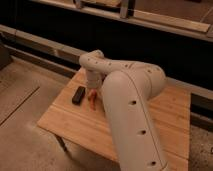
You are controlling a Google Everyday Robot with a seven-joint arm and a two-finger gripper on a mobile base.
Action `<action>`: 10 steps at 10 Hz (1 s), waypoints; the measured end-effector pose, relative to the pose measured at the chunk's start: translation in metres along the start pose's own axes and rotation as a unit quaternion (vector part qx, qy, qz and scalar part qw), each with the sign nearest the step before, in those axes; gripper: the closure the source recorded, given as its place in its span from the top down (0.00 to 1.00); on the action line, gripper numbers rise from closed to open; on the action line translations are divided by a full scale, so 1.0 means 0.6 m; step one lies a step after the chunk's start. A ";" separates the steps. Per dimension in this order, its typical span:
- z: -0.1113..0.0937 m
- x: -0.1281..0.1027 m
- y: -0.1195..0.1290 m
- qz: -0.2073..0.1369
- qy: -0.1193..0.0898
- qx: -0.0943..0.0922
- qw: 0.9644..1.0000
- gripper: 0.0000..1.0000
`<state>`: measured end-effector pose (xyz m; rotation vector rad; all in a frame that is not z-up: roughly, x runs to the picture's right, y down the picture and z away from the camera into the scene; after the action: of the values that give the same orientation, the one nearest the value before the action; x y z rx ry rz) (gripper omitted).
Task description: Place the pepper in the ceramic bowl
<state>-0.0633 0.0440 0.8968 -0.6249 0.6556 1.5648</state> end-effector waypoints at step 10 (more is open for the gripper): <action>-0.189 -0.016 -0.051 0.027 -0.135 0.003 0.990 0.00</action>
<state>-0.0299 -0.0423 0.8241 -0.3832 0.4754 1.6615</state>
